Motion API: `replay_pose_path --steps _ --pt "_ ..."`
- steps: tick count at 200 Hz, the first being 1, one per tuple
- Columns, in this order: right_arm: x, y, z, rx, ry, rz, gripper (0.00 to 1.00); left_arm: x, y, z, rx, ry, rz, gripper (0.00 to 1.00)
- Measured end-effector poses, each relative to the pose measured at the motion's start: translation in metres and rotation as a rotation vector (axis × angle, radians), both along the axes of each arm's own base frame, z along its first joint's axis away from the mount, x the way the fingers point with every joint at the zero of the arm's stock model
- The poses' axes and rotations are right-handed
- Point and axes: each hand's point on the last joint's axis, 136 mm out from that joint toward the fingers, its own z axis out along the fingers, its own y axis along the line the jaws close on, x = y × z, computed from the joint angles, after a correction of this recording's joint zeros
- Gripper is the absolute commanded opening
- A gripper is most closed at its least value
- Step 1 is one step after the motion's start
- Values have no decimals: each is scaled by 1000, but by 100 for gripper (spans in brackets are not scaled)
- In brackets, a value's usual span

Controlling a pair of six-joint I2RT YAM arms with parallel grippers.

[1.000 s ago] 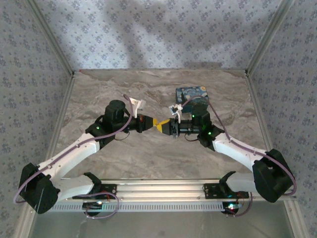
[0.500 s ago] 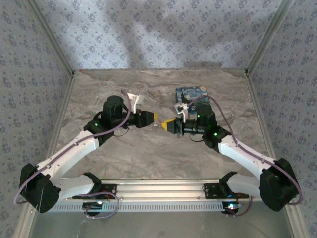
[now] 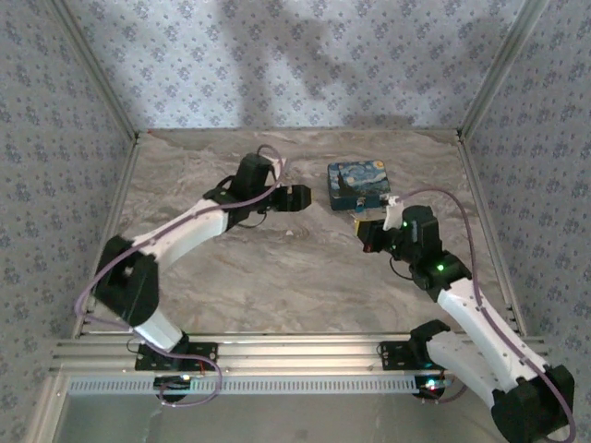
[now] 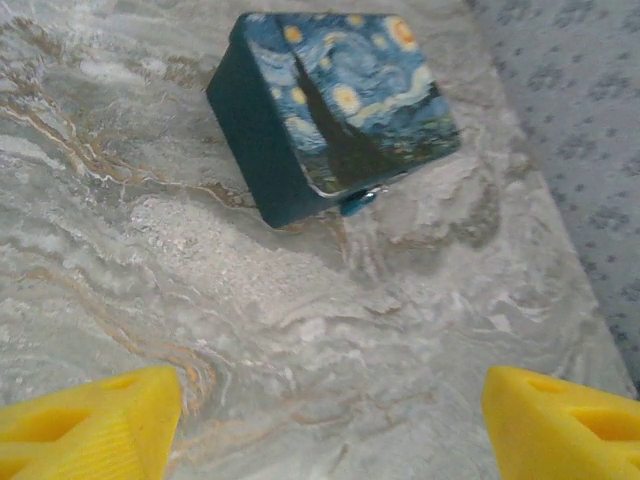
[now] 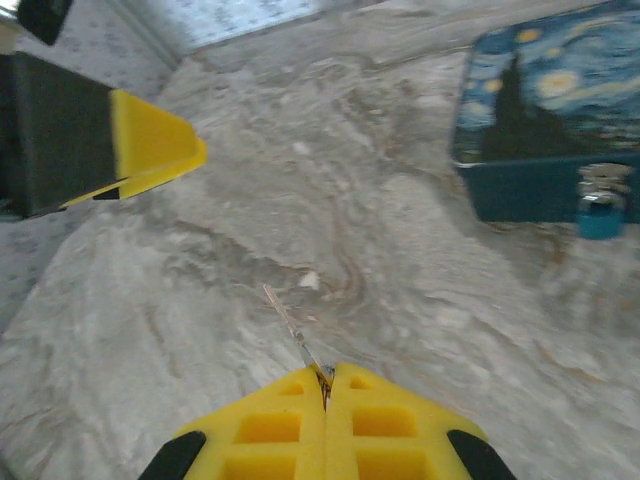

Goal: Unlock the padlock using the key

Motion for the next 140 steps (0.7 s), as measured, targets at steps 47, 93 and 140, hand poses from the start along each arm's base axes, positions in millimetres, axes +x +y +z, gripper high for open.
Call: replay_pose_path --steps 47,93,140 --pt "-7 -26 -9 -64 24 -106 0 47 -37 -27 -5 62 12 84" --pt "-10 -32 -19 -85 51 -126 0 80 -67 -55 -19 119 10 83" --pt "-11 -34 -24 -89 67 -132 0 95 -84 -84 -14 187 6 81"
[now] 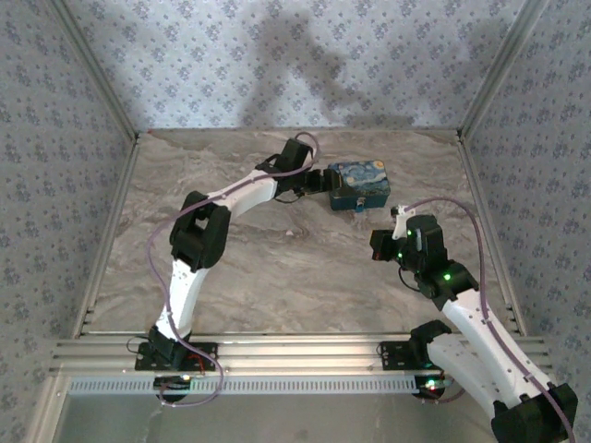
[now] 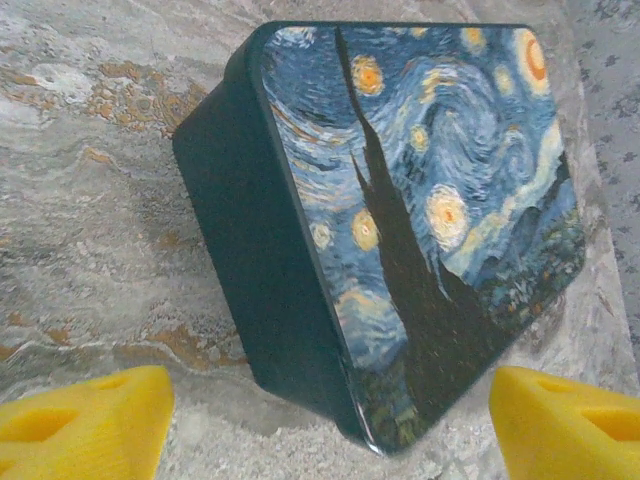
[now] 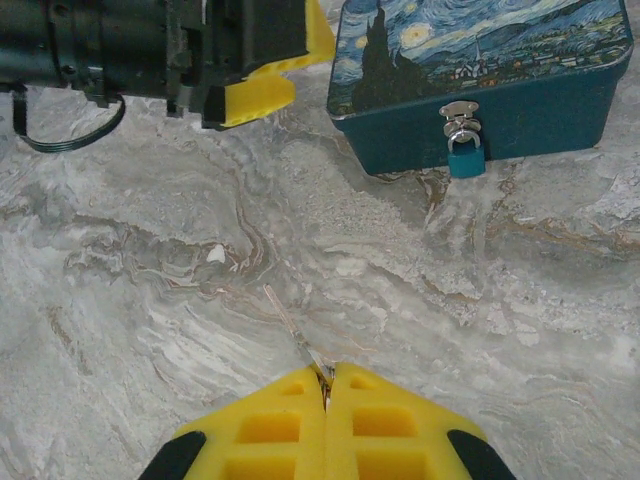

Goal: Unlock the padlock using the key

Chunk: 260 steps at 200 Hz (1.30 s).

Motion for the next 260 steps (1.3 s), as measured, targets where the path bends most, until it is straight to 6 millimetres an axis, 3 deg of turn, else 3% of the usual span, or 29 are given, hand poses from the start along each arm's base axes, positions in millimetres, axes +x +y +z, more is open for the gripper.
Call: replay_pose_path --steps 104,183,212,260 --pt "-1 -3 -6 -7 26 -9 0 -10 3 -26 49 90 -13 77" --pt "-1 -7 -14 -21 66 -23 0 -8 9 -30 38 85 -14 76" --pt "-1 -8 -16 -22 78 -26 0 -9 21 -31 34 82 -1 76" --pt "-1 -7 -22 -17 105 -20 0 -14 59 -31 40 90 45 75"
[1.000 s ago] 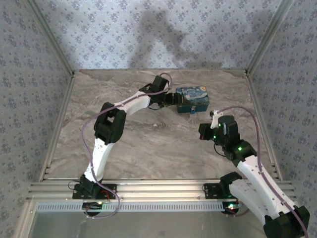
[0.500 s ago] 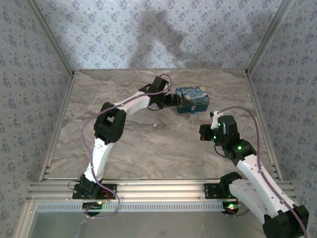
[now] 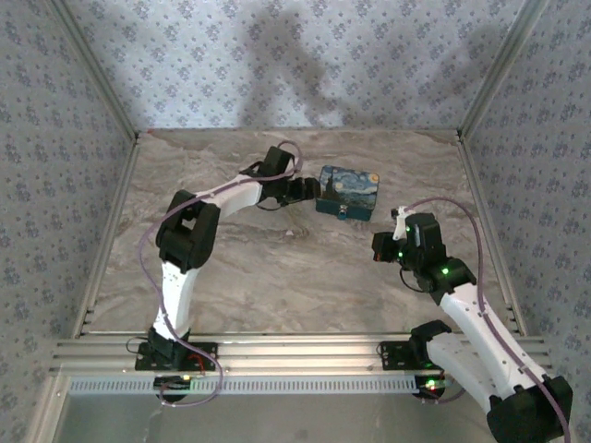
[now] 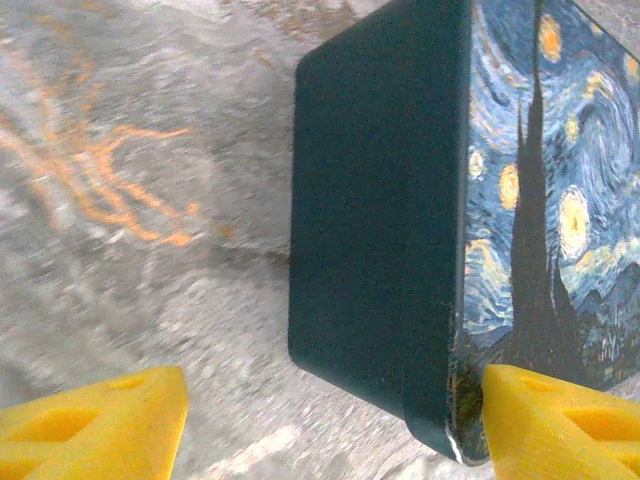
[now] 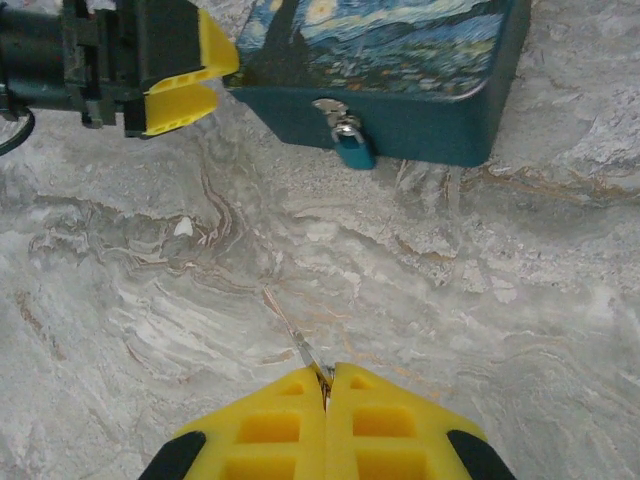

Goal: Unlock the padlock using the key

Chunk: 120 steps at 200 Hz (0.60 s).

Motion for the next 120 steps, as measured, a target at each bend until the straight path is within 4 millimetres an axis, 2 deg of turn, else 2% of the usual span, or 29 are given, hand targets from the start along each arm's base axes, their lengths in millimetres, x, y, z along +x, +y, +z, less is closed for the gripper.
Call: replay_pose_path --steps 29,120 --pt "0 1 -4 9 23 9 0 -9 17 1 9 -2 11 75" --pt "7 12 -16 42 73 50 0 -61 83 -3 33 9 77 75"
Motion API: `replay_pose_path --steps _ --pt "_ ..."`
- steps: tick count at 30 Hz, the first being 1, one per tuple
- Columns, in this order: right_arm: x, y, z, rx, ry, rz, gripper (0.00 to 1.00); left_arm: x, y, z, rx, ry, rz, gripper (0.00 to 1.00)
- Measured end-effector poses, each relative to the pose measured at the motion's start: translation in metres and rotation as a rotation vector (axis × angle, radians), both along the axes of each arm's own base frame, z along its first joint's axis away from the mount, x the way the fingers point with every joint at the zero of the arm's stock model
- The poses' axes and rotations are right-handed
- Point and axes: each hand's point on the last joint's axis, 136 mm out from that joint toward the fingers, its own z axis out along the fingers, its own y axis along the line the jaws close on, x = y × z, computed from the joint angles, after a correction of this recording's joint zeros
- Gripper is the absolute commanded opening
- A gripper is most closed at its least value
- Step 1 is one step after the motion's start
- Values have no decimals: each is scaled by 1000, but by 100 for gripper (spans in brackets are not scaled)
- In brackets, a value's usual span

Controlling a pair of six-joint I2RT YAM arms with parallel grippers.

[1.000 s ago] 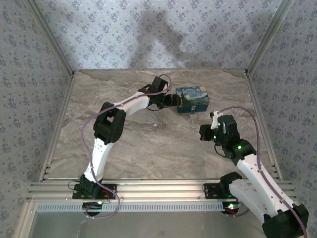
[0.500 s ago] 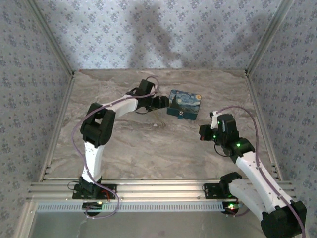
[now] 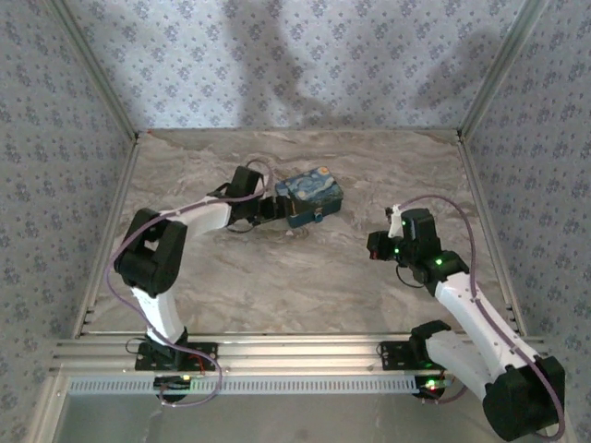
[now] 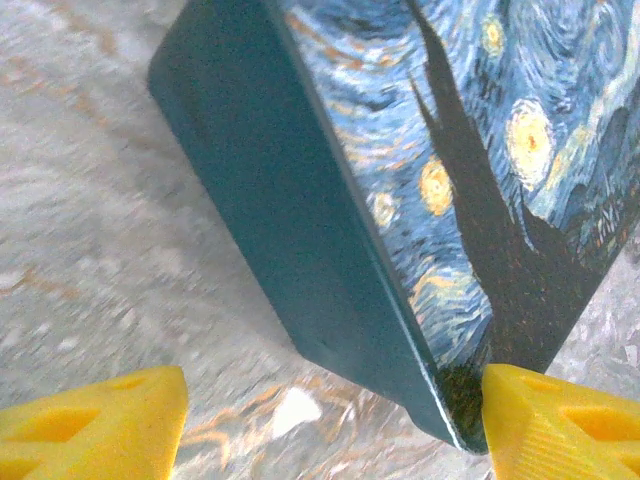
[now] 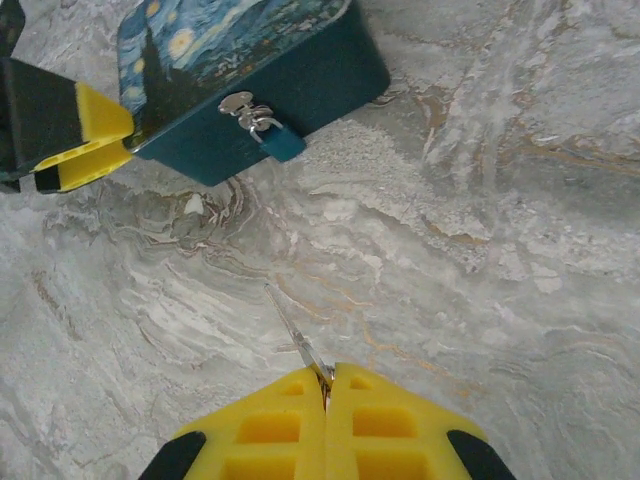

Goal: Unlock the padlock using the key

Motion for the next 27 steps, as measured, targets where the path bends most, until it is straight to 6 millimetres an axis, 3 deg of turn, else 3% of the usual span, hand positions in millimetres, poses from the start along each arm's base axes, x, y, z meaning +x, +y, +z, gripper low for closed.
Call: replay_pose_path --steps 13,18,22,25,27 --pt "10 10 -5 19 22 28 0 -14 62 4 108 -15 96 77" --pt "10 9 -2 14 12 23 0 -9 71 25 211 -54 90 77" --pt "10 4 5 6 -17 3 0 1 40 69 246 -172 14 77" --pt "9 0 10 -2 -34 -11 0 7 -2 103 238 -267 -72 77" --pt "8 -2 13 -7 -43 -20 0 10 -28 113 227 -305 -122 76"
